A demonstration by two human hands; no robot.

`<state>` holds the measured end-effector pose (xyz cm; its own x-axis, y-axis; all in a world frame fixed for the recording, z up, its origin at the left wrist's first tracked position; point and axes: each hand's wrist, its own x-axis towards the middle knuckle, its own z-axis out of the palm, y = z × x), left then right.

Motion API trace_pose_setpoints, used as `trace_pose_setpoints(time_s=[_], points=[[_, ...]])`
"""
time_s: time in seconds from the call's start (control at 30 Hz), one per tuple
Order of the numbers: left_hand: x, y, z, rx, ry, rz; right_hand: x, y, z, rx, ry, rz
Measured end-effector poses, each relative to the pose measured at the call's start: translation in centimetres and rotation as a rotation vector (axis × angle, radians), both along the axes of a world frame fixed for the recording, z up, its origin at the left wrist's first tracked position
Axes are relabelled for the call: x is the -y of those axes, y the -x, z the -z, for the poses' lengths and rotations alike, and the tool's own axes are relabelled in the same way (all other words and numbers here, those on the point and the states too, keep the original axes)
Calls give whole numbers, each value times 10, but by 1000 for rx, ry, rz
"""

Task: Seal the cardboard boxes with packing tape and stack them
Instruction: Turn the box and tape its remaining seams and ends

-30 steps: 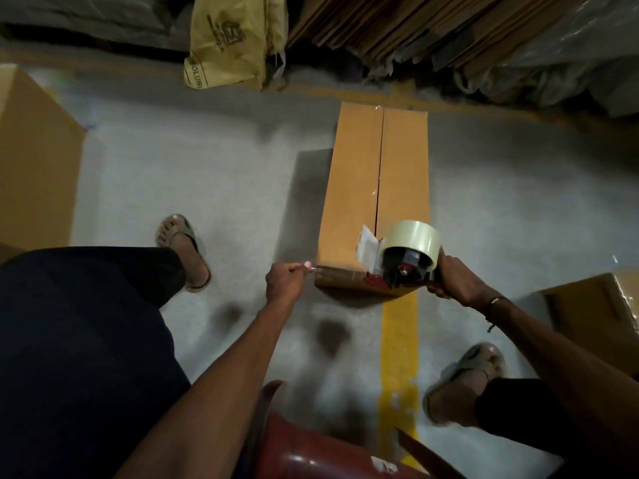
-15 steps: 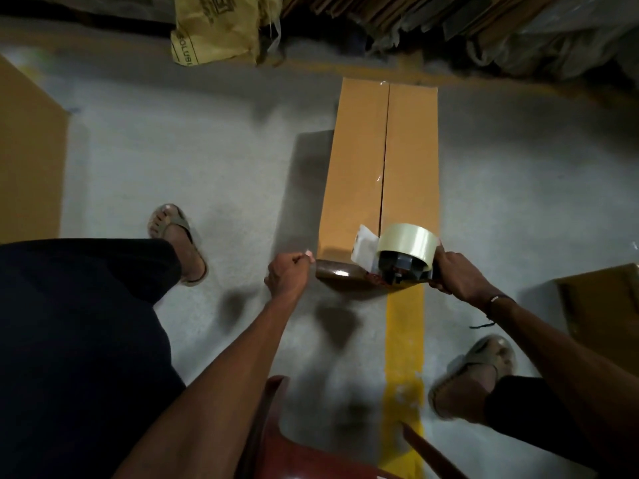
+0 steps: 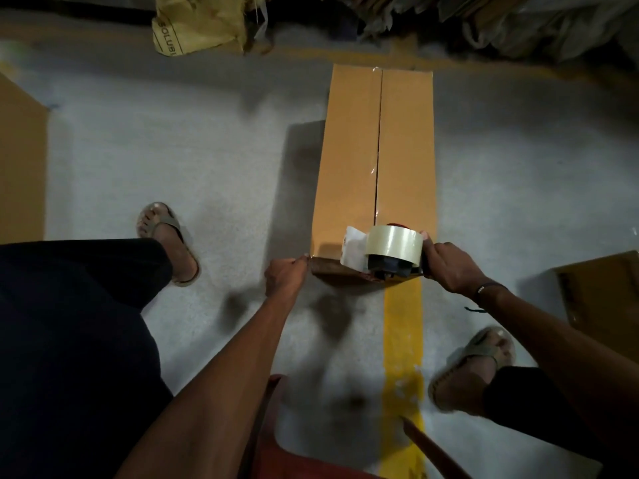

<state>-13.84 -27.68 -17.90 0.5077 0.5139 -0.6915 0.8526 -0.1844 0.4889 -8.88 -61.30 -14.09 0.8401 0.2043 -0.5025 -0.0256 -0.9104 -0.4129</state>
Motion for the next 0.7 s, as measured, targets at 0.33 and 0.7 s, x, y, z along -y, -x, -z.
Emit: trace_pose_setpoints(time_s=[0.33,0.7], points=[[24,-11,-28,325,-270,44,-22,-18,-42,-17,-64,-130],[46,-20,-29,225,-262,181,-19,-26,-33,196,77,-322]])
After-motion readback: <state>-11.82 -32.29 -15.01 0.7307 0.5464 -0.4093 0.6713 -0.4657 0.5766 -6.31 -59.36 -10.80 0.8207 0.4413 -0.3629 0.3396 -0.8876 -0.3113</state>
